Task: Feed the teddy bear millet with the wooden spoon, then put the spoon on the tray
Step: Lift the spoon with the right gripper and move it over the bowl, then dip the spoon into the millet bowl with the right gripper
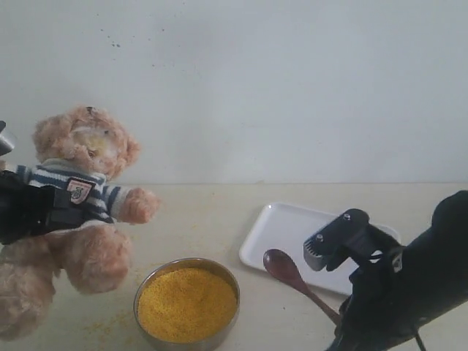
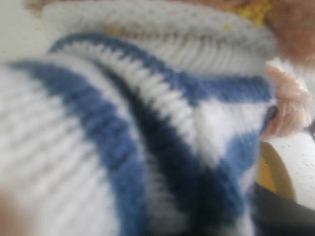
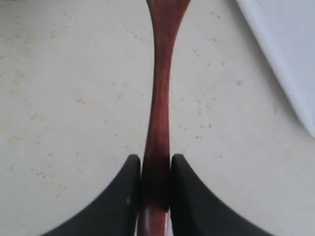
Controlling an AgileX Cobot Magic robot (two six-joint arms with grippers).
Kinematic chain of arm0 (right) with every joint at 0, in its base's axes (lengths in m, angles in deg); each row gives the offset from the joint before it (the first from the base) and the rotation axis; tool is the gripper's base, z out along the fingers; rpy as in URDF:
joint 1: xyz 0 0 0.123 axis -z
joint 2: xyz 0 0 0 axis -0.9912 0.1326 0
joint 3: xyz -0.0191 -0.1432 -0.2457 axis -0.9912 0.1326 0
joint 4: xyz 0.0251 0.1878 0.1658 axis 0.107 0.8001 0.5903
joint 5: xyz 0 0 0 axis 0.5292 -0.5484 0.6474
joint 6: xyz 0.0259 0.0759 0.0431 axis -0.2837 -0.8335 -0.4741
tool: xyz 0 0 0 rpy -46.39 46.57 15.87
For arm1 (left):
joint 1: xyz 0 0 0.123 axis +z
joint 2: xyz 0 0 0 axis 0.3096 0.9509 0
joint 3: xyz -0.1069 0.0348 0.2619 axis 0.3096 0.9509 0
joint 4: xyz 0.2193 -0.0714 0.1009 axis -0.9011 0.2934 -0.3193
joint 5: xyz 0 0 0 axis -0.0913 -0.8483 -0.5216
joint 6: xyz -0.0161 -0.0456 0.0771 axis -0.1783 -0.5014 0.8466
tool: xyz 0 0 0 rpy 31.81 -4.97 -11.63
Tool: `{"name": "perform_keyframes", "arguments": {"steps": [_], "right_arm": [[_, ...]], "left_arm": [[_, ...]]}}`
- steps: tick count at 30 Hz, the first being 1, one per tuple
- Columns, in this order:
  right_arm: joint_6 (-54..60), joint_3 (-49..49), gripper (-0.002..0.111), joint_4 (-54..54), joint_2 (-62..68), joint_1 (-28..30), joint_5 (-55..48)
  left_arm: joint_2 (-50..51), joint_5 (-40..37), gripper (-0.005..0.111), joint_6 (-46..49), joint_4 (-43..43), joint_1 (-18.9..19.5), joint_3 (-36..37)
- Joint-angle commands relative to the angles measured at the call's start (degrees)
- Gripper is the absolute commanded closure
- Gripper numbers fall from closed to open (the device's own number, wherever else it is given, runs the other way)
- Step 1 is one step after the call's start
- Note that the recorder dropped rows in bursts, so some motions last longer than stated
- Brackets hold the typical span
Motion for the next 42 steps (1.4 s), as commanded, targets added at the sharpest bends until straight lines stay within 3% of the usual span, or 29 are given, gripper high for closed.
{"name": "perform_keyframes", "arguments": {"steps": [1, 5, 9, 14, 19, 32, 35, 42], "right_arm": [[-0.1, -3.7, 0.108, 0.2, -5.5, 0.1, -11.2], [-0.1, -13.5, 0.108, -1.7, -6.3, -3.3, -25.9], [-5.0, -30.4, 0.108, -11.6, 0.0, -10.4, -41.3], [-12.2, -48.5, 0.108, -26.5, 15.8, -21.0, -42.4], [-13.8, -49.1, 0.108, -41.1, 22.9, -24.2, -42.4], [-10.4, -49.0, 0.108, -47.1, 24.7, -28.1, -42.4], [-10.6, -48.7, 0.108, -43.8, 24.9, -28.2, -42.4], [-11.4, -40.5, 0.108, -48.2, 26.1, -28.2, -42.4]], "left_arm": [[-0.9, 7.5, 0.103, -0.2, 2.1, 0.1, 0.3], [-0.9, 8.7, 0.103, 1.2, 7.7, 0.1, 0.3], [-0.9, 8.7, 0.103, 1.8, 7.6, 0.1, 0.3], [-0.9, 9.9, 0.103, 1.8, 4.3, 0.1, 0.3], [0.2, 13.6, 0.103, 1.8, 0.8, 0.1, 0.3], [6.8, 12.9, 0.103, -0.2, 0.8, 0.1, 0.3], [6.8, 12.9, 0.103, -0.3, 1.9, 0.1, 0.3], [6.8, 11.6, 0.103, -0.3, 2.2, 0.1, 0.3]]}}
